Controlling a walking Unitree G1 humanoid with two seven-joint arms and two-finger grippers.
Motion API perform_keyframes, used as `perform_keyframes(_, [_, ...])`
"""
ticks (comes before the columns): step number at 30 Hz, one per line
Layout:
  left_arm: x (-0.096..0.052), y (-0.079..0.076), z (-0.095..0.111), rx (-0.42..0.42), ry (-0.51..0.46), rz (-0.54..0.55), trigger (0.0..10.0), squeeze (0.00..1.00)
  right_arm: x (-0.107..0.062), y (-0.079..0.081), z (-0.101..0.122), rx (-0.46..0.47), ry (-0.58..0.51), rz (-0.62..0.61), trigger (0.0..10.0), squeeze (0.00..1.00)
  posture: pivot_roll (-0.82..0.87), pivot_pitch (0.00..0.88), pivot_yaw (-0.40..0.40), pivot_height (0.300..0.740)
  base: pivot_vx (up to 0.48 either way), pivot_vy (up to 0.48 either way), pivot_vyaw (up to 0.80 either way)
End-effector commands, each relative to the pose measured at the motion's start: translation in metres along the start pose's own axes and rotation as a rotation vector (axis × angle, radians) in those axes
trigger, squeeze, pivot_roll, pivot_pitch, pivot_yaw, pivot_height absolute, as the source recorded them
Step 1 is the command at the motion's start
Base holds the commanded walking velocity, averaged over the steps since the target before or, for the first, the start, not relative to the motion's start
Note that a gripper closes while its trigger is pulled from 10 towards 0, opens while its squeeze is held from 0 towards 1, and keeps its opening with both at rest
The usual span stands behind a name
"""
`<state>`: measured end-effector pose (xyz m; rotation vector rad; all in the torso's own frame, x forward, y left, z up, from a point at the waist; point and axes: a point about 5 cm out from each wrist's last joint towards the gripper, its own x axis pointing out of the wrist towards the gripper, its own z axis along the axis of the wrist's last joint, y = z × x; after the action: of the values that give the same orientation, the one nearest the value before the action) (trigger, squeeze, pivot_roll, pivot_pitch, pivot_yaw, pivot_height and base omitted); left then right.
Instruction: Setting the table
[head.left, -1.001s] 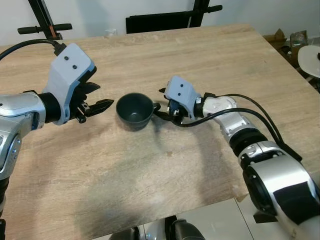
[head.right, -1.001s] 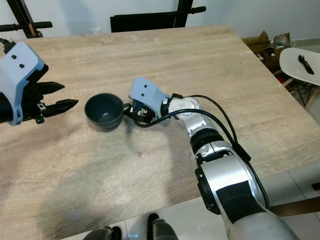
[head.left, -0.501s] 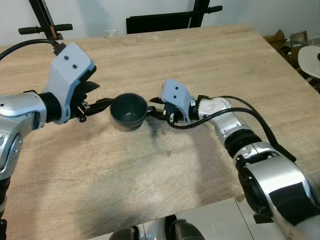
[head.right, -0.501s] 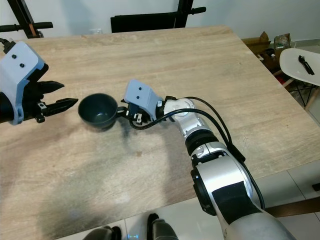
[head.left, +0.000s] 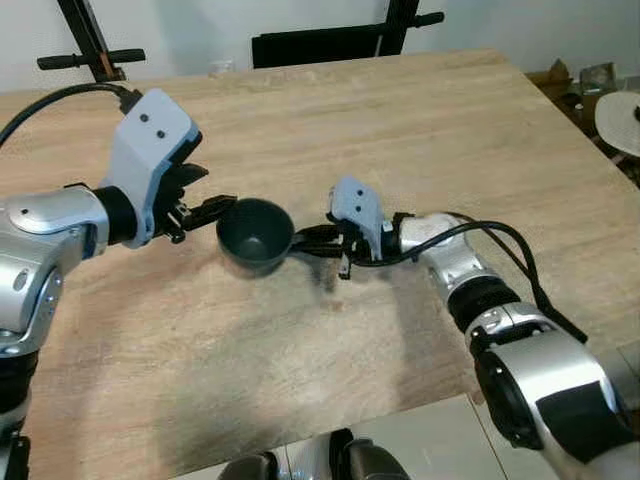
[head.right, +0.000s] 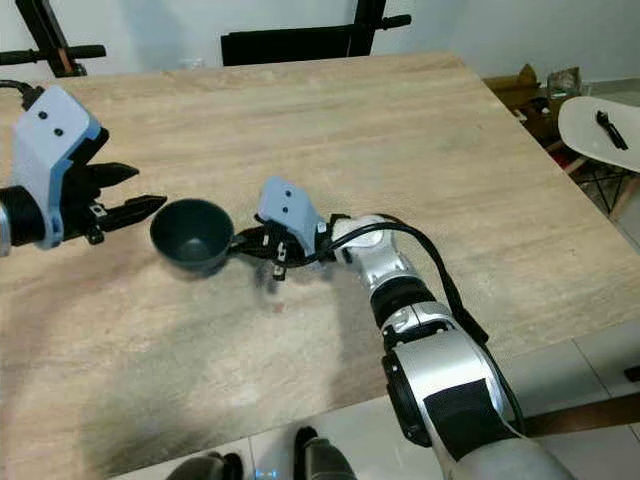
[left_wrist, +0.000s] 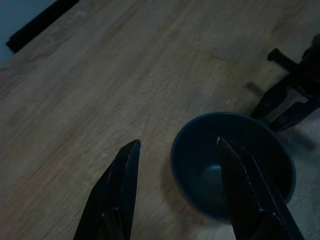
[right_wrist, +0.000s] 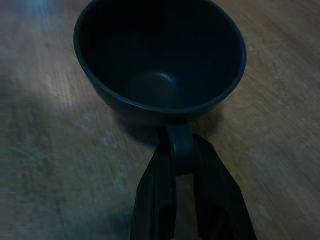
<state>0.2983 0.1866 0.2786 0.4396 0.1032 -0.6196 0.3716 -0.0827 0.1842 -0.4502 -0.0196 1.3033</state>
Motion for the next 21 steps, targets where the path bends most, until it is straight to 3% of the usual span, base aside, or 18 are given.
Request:
perform_keyframes(1, [0.004, -0.001, -0.002, 0.0, 0.004, 0.003, 10.0, 0.0, -0.001, -0.001, 0.002, 0.054, -0.067, -0.018, 0.0, 0.0, 0.09, 0.107, 0.04, 0.74, 0.0, 0.0, 0.0])
perform_keyframes(6, [0.01, -0.003, -0.001, -0.025, -0.019, 0.02, 10.0, 0.0, -0.011, -0.01, 0.009, 0.117, -0.167, -0.126, 0.0, 0.0, 0.07, 0.105, 0.036, 0.74, 0.0, 0.0, 0.0])
perform_keyframes(7, [0.012, -0.003, 0.0, -0.042, -0.035, 0.041, 10.0, 0.0, -0.016, -0.013, 0.009, 0.132, -0.196, -0.182, 9.3, 0.0, 0.06, 0.105, 0.033, 0.74, 0.0, 0.0, 0.0])
perform_keyframes(9, [0.013, -0.004, 0.001, -0.053, -0.045, 0.055, 10.0, 0.0, -0.019, -0.015, 0.009, 0.141, -0.213, -0.217, 9.3, 0.0, 0.06, 0.105, 0.033, 0.74, 0.0, 0.0, 0.0])
perform_keyframes(10, [0.017, -0.006, 0.002, -0.077, -0.073, 0.071, 10.0, 0.0, -0.025, -0.016, 0.008, 0.163, -0.245, -0.291, 10.0, 0.0, 0.04, 0.104, 0.038, 0.74, 0.0, 0.0, 0.0])
perform_keyframes(11, [0.021, -0.01, 0.004, -0.108, -0.099, 0.081, 10.0, 0.0, -0.032, -0.016, 0.005, 0.177, -0.263, -0.369, 10.0, 0.0, 0.03, 0.104, 0.039, 0.74, 0.0, 0.0, 0.0])
perform_keyframes(12, [0.021, -0.01, 0.004, -0.108, -0.099, 0.081, 10.0, 0.0, -0.032, -0.016, 0.005, 0.177, -0.263, -0.369, 10.0, 0.0, 0.03, 0.104, 0.039, 0.74, 0.0, 0.0, 0.0])
perform_keyframes(13, [0.025, -0.019, 0.006, -0.128, -0.135, 0.068, 10.0, 0.0, -0.042, -0.015, 0.0, 0.205, -0.28, -0.487, 10.0, 0.0, 0.02, 0.104, 0.044, 0.74, 0.0, 0.0, 0.0])
perform_keyframes(14, [0.025, -0.019, 0.006, -0.128, -0.135, 0.068, 10.0, 0.0, -0.042, -0.015, 0.0, 0.205, -0.28, -0.487, 10.0, 0.0, 0.02, 0.104, 0.044, 0.74, 0.0, 0.0, 0.0])
perform_keyframes(16, [0.032, -0.034, 0.013, -0.174, -0.228, 0.039, 10.0, 0.0, -0.065, -0.008, -0.012, 0.245, -0.273, -0.721, 10.0, 0.0, -0.01, 0.102, 0.057, 0.74, 0.0, 0.0, 0.0])
perform_keyframes(17, [0.032, -0.034, 0.013, -0.174, -0.228, 0.039, 10.0, 0.0, -0.065, -0.008, -0.012, 0.245, -0.273, -0.721, 10.0, 0.0, -0.01, 0.102, 0.057, 0.74, 0.0, 0.0, 0.0])
perform_keyframes(19, [0.034, -0.041, 0.024, -0.238, -0.331, 0.033, 10.0, 0.0, -0.083, 0.0, -0.02, 0.28, -0.282, -0.886, 10.0, 0.0, -0.03, 0.1, 0.071, 0.74, 0.0, 0.0, 0.0])
perform_keyframes(21, [0.034, -0.042, 0.027, -0.261, -0.364, 0.03, 10.0, 0.0, -0.088, 0.003, -0.022, 0.294, -0.27, -0.939, 10.0, 0.0, -0.04, 0.098, 0.074, 0.74, 0.0, 0.0, 0.0])
